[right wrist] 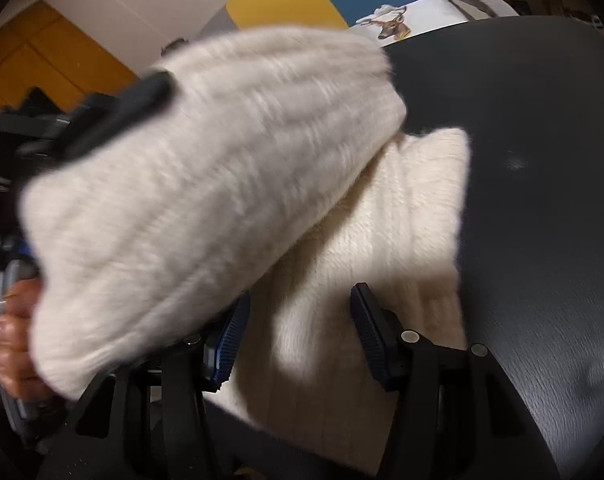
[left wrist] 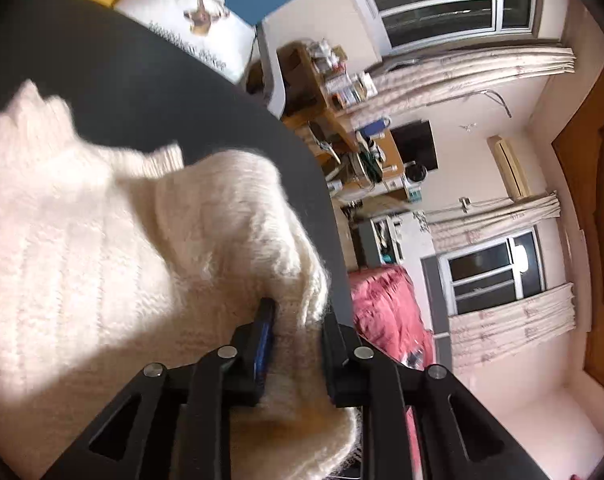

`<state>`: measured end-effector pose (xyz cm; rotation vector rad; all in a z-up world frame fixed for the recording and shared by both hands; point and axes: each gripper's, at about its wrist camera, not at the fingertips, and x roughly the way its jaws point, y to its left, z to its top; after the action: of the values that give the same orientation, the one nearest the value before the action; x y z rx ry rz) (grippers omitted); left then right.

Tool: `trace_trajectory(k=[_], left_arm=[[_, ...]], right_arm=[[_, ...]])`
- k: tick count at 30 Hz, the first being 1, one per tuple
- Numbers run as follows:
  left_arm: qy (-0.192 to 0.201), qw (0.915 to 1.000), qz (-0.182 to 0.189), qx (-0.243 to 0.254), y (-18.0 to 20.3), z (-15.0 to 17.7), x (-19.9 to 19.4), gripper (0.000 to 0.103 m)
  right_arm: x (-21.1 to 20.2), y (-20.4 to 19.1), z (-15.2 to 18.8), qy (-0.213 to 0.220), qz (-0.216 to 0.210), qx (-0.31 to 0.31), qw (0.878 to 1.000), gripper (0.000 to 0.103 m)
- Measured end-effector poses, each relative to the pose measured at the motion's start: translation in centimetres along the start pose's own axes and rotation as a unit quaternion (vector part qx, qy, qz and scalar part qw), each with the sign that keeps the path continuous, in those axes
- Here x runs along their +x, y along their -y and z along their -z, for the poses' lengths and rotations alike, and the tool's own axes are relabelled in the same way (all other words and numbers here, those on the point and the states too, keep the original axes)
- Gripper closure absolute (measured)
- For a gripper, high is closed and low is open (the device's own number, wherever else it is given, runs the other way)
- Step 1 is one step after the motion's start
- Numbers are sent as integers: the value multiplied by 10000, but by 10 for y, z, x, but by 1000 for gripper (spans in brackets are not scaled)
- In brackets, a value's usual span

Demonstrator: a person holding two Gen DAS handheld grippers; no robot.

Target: Fold clothes

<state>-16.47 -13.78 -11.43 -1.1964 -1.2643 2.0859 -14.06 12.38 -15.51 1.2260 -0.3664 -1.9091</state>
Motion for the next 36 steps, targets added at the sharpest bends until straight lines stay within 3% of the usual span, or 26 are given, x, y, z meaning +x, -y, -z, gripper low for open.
trace_trajectory(k=[4, 8, 9, 12, 14, 18, 22, 26, 30, 32, 34, 35, 36], left_arm=[[-127, 9979, 517, -369, -3, 2, -4, 79], [310, 9962, 708, -407, -13, 4, -42, 78], [437, 9960, 697, -353, -18, 5, -54, 77], [671, 9973, 292, -96, -36, 16, -86, 77], [695, 9975, 80, 19, -47, 26, -96, 77], [661, 9961, -241, 526, -54, 54, -110, 77], [626, 9855, -641, 1438, -44, 88, -122, 77], [552, 9603, -1191, 2461, -32, 110, -119, 77], [301, 9570, -1049, 2688, -33, 117, -111, 79], [175, 9530, -1005, 2853, -32, 121, -108, 78], [-17, 9445, -1162, 3074, -34, 126, -100, 78], [-149, 9426, -1210, 3109, -36, 128, -96, 79], [-281, 9405, -1259, 3144, -39, 129, -91, 78]], right_arm=[[-20, 24, 11, 157, -476, 521, 9974, 47], [-41, 48, 23, 312, -949, 1040, 9895, 47], [-46, 54, 26, 351, -1067, 1169, 9868, 41], [-59, 73, 34, 534, -1684, 1575, 9716, 25], [-63, 83, 39, 651, -1939, 1820, 9618, 22], [-69, 102, 38, 866, -2663, 2366, 9304, 14], [-61, 93, 9, 590, -2258, 2098, 9495, 14], [-43, 67, -19, 127, -1376, 1569, 9779, 14], [-42, 43, -38, -89, -557, 1099, 9923, 14], [-41, 21, -47, -129, -25, 443, 9989, 15], [-39, 12, -48, -284, 352, -7, 9990, 37], [-37, 10, -48, -373, 521, -199, 9977, 65], [-36, 7, -48, -462, 689, -391, 9958, 76]])
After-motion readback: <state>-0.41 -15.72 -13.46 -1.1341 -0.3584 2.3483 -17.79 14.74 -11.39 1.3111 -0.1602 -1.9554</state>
